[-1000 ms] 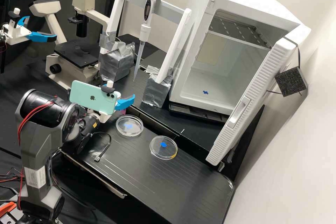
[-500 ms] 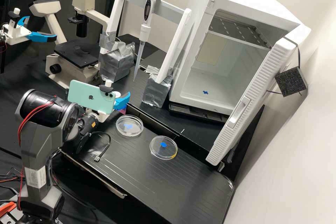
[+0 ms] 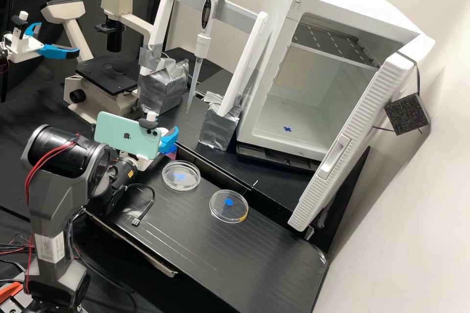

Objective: Open the bottle

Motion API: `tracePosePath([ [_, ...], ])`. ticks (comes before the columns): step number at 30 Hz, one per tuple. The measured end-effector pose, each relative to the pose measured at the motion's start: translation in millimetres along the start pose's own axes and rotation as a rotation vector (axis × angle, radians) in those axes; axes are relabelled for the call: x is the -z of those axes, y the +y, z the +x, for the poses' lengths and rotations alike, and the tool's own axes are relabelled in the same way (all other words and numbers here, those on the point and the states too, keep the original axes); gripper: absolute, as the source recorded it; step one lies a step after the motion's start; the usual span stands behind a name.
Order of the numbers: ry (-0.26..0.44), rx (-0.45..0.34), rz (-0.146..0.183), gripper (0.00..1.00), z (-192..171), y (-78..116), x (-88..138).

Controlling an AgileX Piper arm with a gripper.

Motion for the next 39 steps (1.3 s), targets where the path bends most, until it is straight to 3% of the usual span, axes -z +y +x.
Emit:
tracePosePath([
  [34,0.006,0.011,-0.010,0.00,-3.0,8.5,2.7],
  [39,0.060,-0.065,-0.012,0.00,-8.1,24.8,11.1],
])
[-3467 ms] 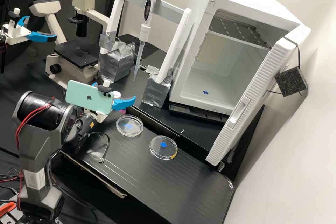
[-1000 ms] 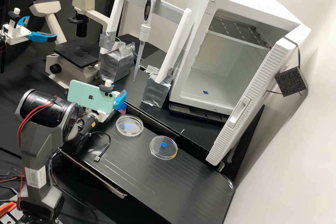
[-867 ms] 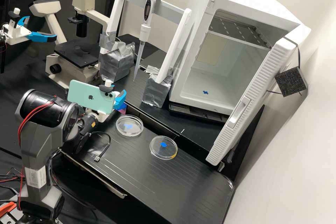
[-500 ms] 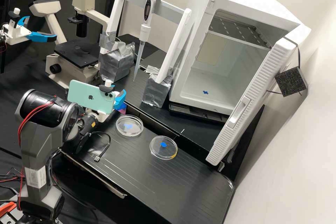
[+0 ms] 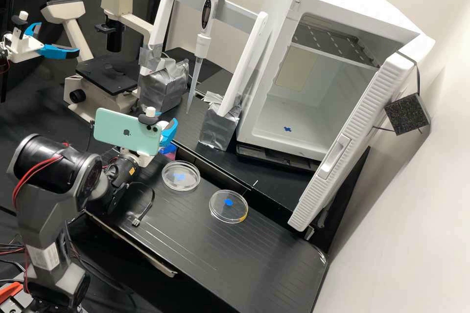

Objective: Open the bottle

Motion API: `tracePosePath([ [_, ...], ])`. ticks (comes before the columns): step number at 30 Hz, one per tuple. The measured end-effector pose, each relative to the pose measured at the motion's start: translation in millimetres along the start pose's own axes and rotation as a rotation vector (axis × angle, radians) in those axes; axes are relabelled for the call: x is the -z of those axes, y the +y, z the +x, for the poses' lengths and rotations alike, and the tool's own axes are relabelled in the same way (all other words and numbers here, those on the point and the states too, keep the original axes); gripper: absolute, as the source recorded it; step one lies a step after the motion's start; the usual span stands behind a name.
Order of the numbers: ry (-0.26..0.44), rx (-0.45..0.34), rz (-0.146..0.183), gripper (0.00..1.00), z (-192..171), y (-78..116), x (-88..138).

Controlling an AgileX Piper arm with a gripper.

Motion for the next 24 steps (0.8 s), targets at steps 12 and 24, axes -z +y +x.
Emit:
tracePosePath([
  [12,0.028,-0.049,0.008,0.00,-8.8,9.8,5.4],
  [24,0.058,-0.034,0.023,0.00,-48.5,7.6,4.3],
])
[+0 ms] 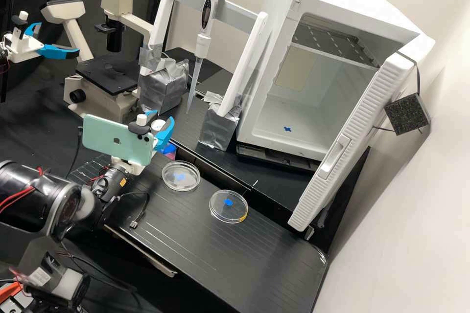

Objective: Open the bottle

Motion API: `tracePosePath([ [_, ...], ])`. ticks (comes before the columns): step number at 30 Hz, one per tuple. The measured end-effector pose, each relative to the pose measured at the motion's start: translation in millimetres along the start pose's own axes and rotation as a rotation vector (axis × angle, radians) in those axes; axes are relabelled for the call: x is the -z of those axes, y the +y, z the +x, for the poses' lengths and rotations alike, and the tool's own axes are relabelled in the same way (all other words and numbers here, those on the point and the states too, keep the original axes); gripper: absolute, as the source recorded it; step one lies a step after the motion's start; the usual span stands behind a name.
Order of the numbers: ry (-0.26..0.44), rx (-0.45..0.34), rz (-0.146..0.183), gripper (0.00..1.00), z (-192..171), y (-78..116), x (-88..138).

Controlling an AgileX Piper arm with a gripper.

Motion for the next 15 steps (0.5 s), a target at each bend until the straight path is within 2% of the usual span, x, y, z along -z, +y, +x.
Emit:
tracePosePath([
  [8,0.023,0.082,0.013,0.00,-13.7,-14.9,3.2],
  [15,-0.033,0.151,0.016,0.00,-18.3,-29.1,-5.4],
])
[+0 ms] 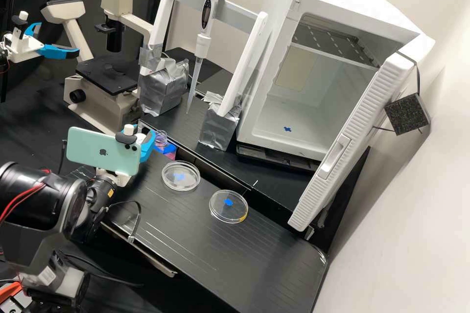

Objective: Open the bottle

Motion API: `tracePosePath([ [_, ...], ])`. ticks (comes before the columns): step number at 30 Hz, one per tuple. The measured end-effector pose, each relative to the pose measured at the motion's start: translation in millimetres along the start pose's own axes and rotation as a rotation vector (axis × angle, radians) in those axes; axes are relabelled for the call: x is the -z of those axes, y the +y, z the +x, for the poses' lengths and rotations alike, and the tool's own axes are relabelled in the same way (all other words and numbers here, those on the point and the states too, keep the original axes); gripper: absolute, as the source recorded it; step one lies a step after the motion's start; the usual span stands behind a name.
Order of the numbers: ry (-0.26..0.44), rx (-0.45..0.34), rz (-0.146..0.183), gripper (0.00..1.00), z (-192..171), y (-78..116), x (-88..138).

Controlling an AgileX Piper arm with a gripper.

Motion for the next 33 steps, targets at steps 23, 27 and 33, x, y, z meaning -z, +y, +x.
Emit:
tracePosePath([
  [23,-0.029,0.000,0.005,1.00,0.3,-4.4,-5.0],
  [27,-0.001,-0.033,0.012,1.00,-3.0,2.4,0.1],
  [33,0.055,-0.131,-0.010,1.00,-9.9,24.9,2.9],
])
